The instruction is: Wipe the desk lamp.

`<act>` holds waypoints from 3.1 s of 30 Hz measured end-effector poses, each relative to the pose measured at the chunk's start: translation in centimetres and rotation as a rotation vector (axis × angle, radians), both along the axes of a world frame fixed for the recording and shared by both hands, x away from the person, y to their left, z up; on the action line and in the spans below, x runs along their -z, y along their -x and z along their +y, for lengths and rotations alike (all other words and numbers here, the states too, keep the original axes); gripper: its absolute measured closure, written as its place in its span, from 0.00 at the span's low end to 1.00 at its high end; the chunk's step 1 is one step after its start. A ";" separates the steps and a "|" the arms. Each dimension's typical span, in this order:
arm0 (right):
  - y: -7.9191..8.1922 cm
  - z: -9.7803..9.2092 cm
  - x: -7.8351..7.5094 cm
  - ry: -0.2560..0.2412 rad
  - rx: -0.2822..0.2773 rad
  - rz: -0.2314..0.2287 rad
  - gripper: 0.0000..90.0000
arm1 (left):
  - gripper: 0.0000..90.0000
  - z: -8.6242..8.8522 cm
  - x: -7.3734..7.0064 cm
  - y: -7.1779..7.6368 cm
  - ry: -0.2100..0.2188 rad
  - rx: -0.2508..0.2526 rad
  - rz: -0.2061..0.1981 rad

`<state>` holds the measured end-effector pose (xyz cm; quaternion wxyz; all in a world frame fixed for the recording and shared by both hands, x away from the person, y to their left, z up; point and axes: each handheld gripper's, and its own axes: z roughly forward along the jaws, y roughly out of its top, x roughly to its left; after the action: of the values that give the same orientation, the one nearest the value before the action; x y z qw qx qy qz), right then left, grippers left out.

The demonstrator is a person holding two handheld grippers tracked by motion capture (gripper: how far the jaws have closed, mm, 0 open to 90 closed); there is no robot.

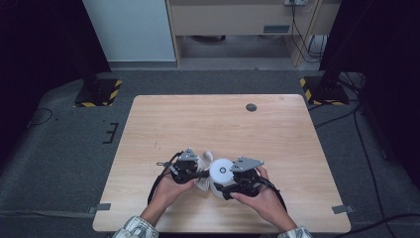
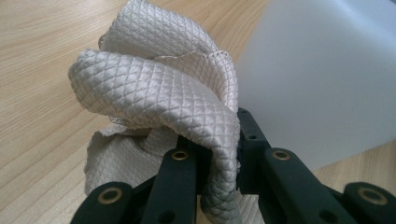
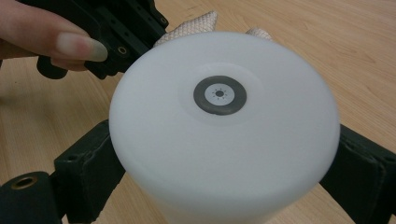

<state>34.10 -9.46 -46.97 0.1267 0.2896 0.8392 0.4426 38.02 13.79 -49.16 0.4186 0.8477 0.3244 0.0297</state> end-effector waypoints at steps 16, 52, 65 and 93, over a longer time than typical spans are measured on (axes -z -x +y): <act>0.0 -0.1 0.0 -0.001 -0.002 0.000 0.10 | 0.89 0.6 -2.1 -0.4 0.023 -0.004 -0.035; -0.8 -1.1 0.0 -0.003 0.020 0.007 0.10 | 0.89 -0.1 -1.3 3.6 0.023 0.095 -0.041; -0.9 -1.0 0.0 0.003 0.020 0.015 0.10 | 0.89 -1.5 -0.8 5.8 0.020 0.179 -0.034; -0.6 -0.5 0.0 0.003 0.000 0.013 0.10 | 0.89 0.9 -5.9 0.7 0.079 0.033 -0.111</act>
<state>34.71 -9.98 -46.94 0.1220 0.2924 0.8406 0.4393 37.35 14.65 -43.30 0.4696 0.8327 0.2877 0.0569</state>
